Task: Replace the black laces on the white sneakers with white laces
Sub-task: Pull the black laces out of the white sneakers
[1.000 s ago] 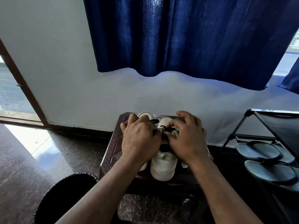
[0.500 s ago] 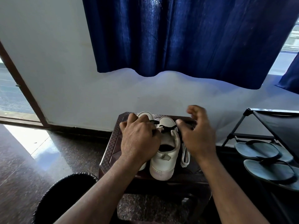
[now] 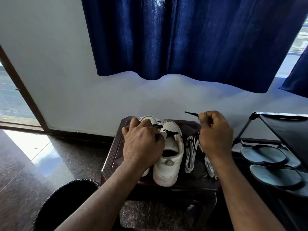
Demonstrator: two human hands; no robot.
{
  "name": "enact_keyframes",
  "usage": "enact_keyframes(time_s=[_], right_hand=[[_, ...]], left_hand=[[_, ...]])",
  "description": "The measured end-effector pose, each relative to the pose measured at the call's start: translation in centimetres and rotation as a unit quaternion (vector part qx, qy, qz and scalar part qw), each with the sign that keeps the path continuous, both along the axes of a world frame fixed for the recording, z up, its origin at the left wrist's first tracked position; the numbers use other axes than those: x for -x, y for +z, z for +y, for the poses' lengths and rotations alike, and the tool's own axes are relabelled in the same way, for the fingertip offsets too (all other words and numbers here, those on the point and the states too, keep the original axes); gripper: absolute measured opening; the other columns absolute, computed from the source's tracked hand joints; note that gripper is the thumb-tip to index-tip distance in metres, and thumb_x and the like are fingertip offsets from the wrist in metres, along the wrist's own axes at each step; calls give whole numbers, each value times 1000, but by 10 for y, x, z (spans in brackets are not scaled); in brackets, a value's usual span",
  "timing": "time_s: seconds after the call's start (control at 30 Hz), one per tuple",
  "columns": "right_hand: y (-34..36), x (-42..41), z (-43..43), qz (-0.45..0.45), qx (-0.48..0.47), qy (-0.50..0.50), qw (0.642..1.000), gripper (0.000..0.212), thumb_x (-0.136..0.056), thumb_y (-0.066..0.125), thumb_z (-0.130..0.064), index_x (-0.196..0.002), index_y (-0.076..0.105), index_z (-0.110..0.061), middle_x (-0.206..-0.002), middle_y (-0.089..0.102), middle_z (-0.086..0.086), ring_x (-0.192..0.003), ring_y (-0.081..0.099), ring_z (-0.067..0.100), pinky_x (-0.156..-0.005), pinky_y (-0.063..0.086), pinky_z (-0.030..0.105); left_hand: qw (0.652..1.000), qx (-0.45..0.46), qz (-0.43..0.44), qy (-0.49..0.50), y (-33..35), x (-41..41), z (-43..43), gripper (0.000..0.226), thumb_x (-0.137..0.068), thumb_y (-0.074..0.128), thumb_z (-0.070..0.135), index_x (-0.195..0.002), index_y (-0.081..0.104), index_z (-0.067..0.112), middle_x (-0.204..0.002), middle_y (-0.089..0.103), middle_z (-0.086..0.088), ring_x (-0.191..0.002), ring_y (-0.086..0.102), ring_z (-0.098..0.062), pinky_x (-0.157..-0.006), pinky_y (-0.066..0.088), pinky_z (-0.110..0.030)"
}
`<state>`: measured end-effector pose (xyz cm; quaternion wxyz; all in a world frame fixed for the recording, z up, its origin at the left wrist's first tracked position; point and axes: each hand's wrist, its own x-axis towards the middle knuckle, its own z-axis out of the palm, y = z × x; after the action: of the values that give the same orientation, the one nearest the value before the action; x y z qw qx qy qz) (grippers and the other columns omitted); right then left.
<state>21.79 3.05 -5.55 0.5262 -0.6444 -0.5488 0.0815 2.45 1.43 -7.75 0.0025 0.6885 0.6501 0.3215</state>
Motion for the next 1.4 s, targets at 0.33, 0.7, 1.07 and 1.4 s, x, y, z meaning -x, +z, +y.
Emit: enact_keyframes(time_s=[0.33,0.7,1.07,1.4], right_hand=[[-20,27,-11,-31,63,110,991,19,-80,78,-31,-94,65,-29,-90,64,-14,-88,65,10,-78,54,29],[-31,28,-23,-57,64,64,994,21,-83,78,-29,-97,64,-25,-78,62,-15,-65,51,4,-59,31,18],[-33,37,-25,-97,48,32,994,14,-88,71,-29,-88,58,-22,-88,67,-4,-77,59,25,-62,34,33],[-34,35,-23,-81,55,31,995,16,-87,72,-32,-87,58,-23,-83,67,-5,-69,49,19,-61,32,31]], left_hand=[[999,-23,25,-29,10,-6,3,19,-82,64,49,-98,73,43,-108,56,17,-115,40,-20,-90,31,-41],[984,37,160,-71,17,-27,16,22,-90,58,34,-106,74,31,-115,55,10,-117,36,-25,-90,35,-47],[995,65,-37,-70,19,-22,19,15,-81,57,24,-83,71,31,-107,52,14,-111,44,-17,-89,32,-39],[981,128,-99,-110,21,-14,27,21,-85,68,45,-65,63,43,-78,64,23,-100,57,-14,-95,39,-38]])
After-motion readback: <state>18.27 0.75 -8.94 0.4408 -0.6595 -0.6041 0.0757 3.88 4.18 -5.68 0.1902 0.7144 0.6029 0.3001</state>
